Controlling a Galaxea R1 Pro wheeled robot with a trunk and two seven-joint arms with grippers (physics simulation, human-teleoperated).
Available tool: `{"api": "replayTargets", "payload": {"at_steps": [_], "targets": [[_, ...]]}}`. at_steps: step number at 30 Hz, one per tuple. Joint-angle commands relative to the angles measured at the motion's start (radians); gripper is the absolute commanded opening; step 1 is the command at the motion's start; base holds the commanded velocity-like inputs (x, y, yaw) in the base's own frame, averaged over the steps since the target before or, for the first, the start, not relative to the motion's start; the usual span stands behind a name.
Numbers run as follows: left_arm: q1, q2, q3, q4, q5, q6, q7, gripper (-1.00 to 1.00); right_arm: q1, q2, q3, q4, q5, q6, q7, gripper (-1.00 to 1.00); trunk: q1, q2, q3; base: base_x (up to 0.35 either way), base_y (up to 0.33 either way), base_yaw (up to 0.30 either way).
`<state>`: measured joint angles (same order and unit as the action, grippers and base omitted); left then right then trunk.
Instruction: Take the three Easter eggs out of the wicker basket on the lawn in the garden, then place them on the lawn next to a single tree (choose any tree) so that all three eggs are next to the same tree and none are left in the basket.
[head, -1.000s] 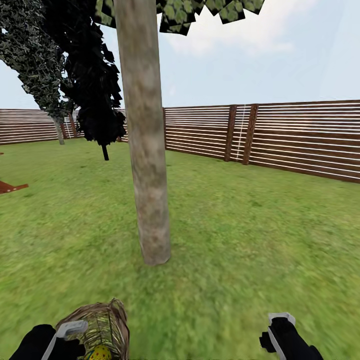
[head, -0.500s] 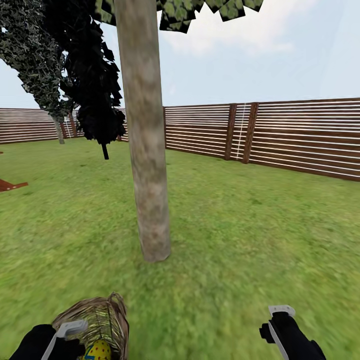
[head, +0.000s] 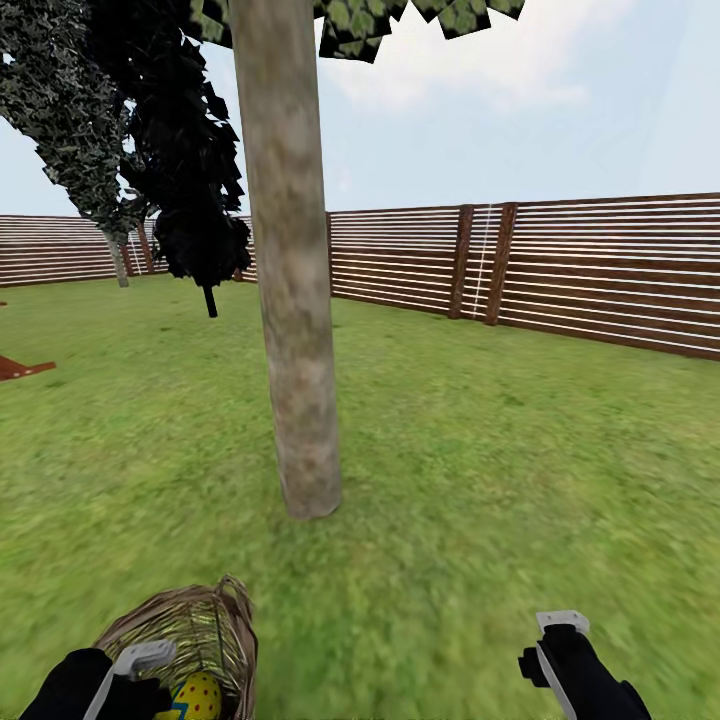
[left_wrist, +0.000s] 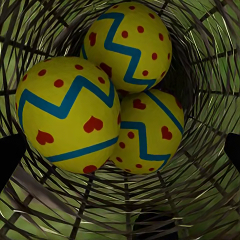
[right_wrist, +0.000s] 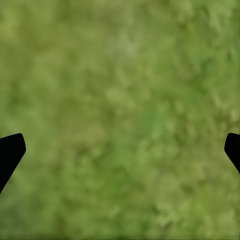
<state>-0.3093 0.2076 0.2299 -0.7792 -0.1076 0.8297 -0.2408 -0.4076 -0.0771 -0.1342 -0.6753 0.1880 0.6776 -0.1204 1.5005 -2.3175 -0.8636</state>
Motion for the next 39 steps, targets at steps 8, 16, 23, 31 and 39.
{"api": "replayTargets", "payload": {"at_steps": [8,16,23,31,39], "targets": [[-0.001,0.0,0.002,-0.002,-0.009,0.002,-0.009,1.0,0.0,0.0,-0.001,0.022,0.005,0.003,0.002,1.0,0.0,0.0,-0.001,0.0,0.0,0.0],[-0.001,-0.001,0.002,-0.001,-0.009,0.003,-0.009,1.0,-0.001,0.0,-0.002,0.023,0.005,0.003,0.002,1.0,0.0,0.0,-0.001,0.0,0.154,0.0],[-0.001,-0.001,0.002,0.0,-0.009,0.0,-0.009,1.0,0.0,0.0,-0.002,0.024,0.005,0.003,0.002,1.0,0.0,0.0,-0.001,0.0,0.045,0.0],[-0.001,-0.003,0.002,0.001,-0.009,0.0,-0.008,1.0,-0.001,0.0,-0.002,0.025,0.005,0.003,0.002,1.0,0.0,0.0,-0.001,0.0,0.001,0.0],[-0.001,-0.002,0.003,0.001,-0.009,0.002,-0.008,1.0,-0.001,0.0,-0.002,0.025,0.005,0.003,0.002,1.0,0.027,-0.049,-0.023,0.0,0.0,0.0]]}}
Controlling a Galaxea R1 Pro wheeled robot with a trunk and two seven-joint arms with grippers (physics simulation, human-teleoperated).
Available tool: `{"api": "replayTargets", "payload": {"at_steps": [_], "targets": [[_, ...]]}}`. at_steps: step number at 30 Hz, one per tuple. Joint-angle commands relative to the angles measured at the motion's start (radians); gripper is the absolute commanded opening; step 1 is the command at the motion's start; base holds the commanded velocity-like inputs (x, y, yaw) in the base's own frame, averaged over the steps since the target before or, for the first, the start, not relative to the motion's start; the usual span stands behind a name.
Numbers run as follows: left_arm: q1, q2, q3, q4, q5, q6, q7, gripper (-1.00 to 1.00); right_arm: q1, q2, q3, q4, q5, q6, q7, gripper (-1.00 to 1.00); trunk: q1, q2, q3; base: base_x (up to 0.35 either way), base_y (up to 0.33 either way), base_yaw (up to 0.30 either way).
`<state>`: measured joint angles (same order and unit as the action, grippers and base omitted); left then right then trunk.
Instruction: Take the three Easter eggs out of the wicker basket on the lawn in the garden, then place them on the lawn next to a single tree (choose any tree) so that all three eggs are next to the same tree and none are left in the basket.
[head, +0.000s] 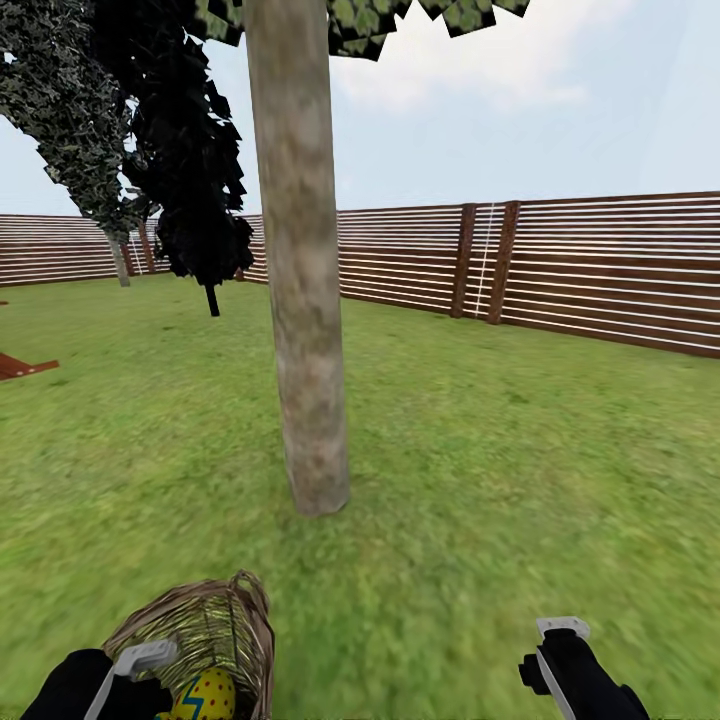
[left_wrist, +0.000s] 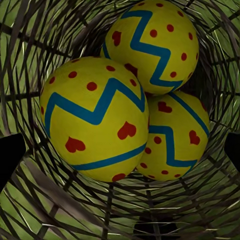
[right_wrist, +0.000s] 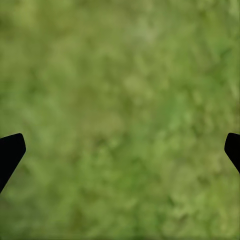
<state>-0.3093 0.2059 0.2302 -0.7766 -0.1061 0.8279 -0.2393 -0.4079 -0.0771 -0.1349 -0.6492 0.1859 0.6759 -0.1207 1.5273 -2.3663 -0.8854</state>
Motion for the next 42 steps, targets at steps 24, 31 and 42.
{"api": "replayTargets", "payload": {"at_steps": [24,31,42], "targets": [[-0.001,-0.002,0.002,-0.001,-0.01,0.004,-0.009,1.0,-0.001,0.0,-0.001,-0.001,0.007,0.005,0.003,1.0,0.031,-0.057,-0.026,0.0,0.0,0.0],[-0.001,-0.001,0.003,-0.002,-0.01,0.004,-0.009,1.0,0.0,0.001,0.0,0.0,0.007,0.005,0.003,1.0,0.046,-0.085,-0.039,0.0,0.0,0.0],[-0.001,-0.001,0.005,-0.001,-0.009,0.004,-0.009,1.0,0.0,0.001,0.0,0.0,0.007,0.005,0.003,1.0,0.075,-0.135,-0.076,0.0,0.0,0.0]]}}
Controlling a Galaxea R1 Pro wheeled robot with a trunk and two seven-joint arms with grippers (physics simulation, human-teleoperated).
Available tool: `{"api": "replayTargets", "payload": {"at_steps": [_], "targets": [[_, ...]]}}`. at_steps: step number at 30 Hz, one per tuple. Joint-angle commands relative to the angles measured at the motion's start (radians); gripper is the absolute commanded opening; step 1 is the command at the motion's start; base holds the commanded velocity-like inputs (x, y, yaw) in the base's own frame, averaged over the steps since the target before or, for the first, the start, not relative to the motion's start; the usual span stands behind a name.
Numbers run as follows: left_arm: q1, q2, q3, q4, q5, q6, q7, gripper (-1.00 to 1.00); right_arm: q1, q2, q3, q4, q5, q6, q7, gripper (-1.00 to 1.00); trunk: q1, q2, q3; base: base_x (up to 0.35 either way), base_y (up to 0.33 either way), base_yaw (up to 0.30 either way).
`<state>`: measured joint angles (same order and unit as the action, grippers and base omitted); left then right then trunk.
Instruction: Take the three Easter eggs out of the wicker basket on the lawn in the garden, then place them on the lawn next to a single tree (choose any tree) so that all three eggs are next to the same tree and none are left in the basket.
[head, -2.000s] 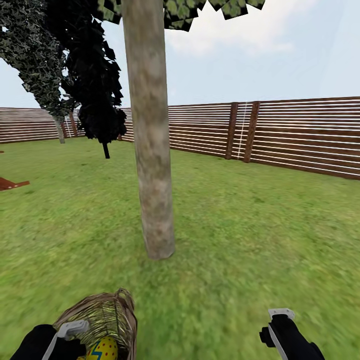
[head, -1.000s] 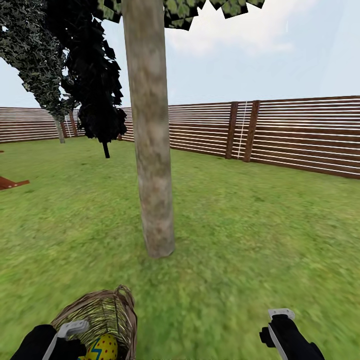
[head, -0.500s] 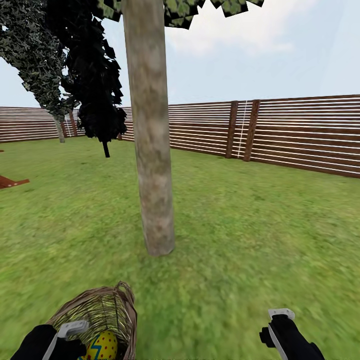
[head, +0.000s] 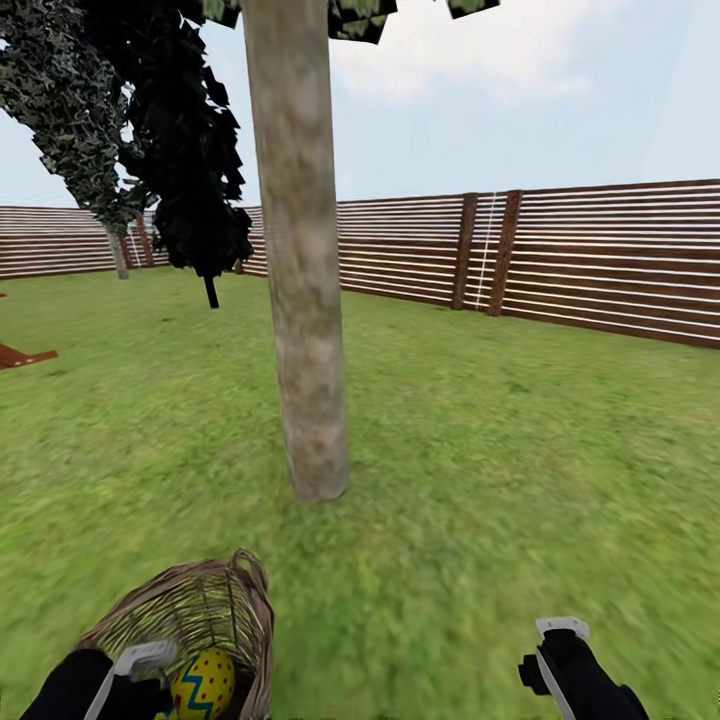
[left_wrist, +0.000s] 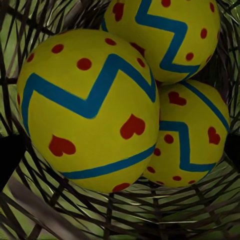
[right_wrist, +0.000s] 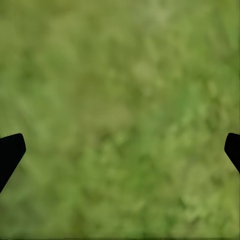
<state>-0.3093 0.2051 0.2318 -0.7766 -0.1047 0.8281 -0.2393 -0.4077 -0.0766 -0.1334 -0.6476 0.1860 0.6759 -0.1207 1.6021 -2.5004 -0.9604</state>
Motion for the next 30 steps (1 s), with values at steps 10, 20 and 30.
{"api": "replayTargets", "payload": {"at_steps": [10,20,30], "targets": [[-0.001,0.0,0.003,-0.001,-0.012,0.003,-0.009,1.0,0.0,0.001,-0.002,0.016,0.007,0.004,0.003,1.0,0.004,-0.003,-0.036,0.0,0.0,0.0],[-0.001,0.001,0.042,-0.004,-0.012,0.002,-0.009,1.0,-0.001,0.001,-0.003,0.019,0.007,0.004,0.003,1.0,0.004,-0.003,-0.036,0.0,0.0,0.0],[-0.001,0.002,0.055,-0.006,-0.012,0.006,-0.01,1.0,0.0,0.001,-0.003,0.019,0.007,0.004,0.003,1.0,0.004,-0.003,-0.036,0.0,0.0,0.0]]}}
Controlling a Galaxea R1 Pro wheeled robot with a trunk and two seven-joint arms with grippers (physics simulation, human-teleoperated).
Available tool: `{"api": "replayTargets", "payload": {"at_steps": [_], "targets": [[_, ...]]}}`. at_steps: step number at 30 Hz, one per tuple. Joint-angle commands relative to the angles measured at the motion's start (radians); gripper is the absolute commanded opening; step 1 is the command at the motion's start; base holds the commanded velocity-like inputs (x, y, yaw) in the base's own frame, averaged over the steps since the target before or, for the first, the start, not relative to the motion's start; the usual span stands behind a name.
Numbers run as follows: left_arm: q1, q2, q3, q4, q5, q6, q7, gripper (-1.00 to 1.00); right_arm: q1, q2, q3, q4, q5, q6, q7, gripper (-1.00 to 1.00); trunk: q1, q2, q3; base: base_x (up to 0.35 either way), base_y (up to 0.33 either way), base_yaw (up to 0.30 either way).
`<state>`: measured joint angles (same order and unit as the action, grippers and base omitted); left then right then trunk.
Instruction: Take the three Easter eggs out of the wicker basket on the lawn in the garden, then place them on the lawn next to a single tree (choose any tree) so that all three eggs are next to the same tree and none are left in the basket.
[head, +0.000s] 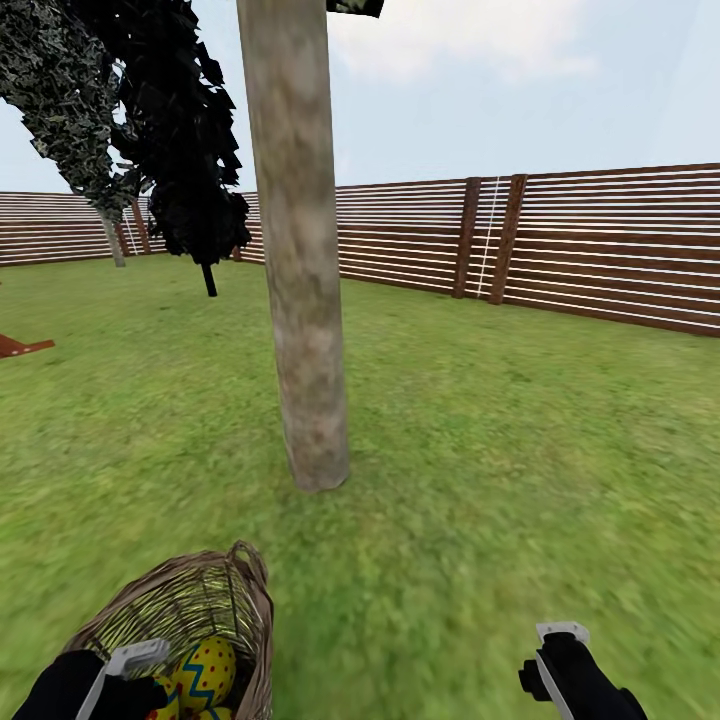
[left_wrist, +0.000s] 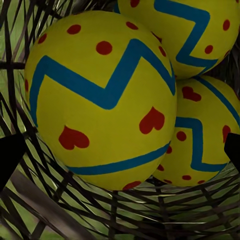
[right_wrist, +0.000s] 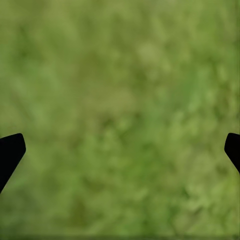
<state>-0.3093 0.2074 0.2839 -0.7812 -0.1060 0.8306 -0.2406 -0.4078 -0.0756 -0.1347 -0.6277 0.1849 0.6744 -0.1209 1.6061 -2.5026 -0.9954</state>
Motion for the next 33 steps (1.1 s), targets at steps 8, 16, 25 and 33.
{"api": "replayTargets", "payload": {"at_steps": [8,16,25,33], "targets": [[-0.001,-0.002,0.001,-0.002,-0.009,0.004,-0.009,1.0,-0.001,0.0,-0.002,-0.001,0.007,0.005,0.003,1.0,0.0,0.0,-0.001,0.0,0.0,0.0],[-0.001,-0.004,0.001,-0.006,-0.008,0.004,-0.009,1.0,0.0,0.0,-0.002,-0.001,0.007,0.005,0.003,1.0,0.0,0.0,-0.001,0.0,0.0,0.0],[-0.001,-0.004,0.001,-0.004,0.03,0.001,-0.008,1.0,0.0,0.0,-0.002,-0.001,0.008,0.005,0.003,1.0,0.0,0.0,-0.001,0.0,0.0,0.0],[-0.001,-0.003,0.02,-0.001,0.12,-0.003,-0.006,1.0,0.0,0.0,-0.002,0.0,0.007,0.004,0.003,1.0,0.0,0.0,-0.001,0.0,0.0,0.0]]}}
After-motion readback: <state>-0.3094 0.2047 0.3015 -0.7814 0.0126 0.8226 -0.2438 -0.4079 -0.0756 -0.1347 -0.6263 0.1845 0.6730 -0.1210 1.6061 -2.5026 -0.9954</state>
